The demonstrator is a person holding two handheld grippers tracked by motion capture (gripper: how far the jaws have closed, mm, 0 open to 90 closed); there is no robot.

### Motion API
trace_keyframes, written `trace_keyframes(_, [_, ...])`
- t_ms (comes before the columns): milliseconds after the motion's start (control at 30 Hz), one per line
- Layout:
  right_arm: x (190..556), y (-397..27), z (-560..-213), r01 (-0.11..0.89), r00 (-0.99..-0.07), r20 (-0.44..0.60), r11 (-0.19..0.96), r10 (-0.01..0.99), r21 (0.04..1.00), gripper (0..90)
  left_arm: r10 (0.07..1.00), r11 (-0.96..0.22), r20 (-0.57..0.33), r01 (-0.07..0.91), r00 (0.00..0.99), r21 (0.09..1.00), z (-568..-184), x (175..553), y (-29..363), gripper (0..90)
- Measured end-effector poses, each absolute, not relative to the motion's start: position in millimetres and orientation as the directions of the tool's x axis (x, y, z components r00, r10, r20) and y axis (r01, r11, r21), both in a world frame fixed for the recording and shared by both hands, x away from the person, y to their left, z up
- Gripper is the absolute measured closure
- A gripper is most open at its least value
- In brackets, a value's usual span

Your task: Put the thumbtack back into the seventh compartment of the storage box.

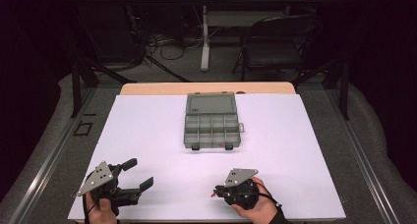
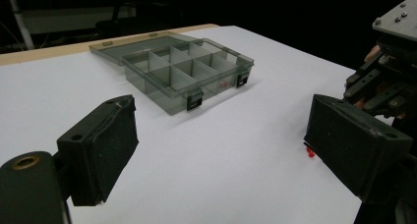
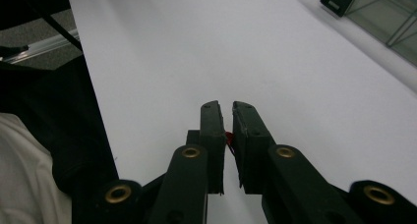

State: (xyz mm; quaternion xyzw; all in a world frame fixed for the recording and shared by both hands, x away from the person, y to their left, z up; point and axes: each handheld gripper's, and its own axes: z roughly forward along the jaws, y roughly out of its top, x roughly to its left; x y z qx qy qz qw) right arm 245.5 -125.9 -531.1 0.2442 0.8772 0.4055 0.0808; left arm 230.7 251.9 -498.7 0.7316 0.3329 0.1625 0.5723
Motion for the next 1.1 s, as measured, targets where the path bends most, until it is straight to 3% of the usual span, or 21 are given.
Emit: trace_keyframes(1100, [324,-116,-475,0.414,-0.785,0.026,0.493,0.619,0.765,83.9,0.673,-0.122,-0.145,0.301,0.725,0.946,-499,230,253,12.1])
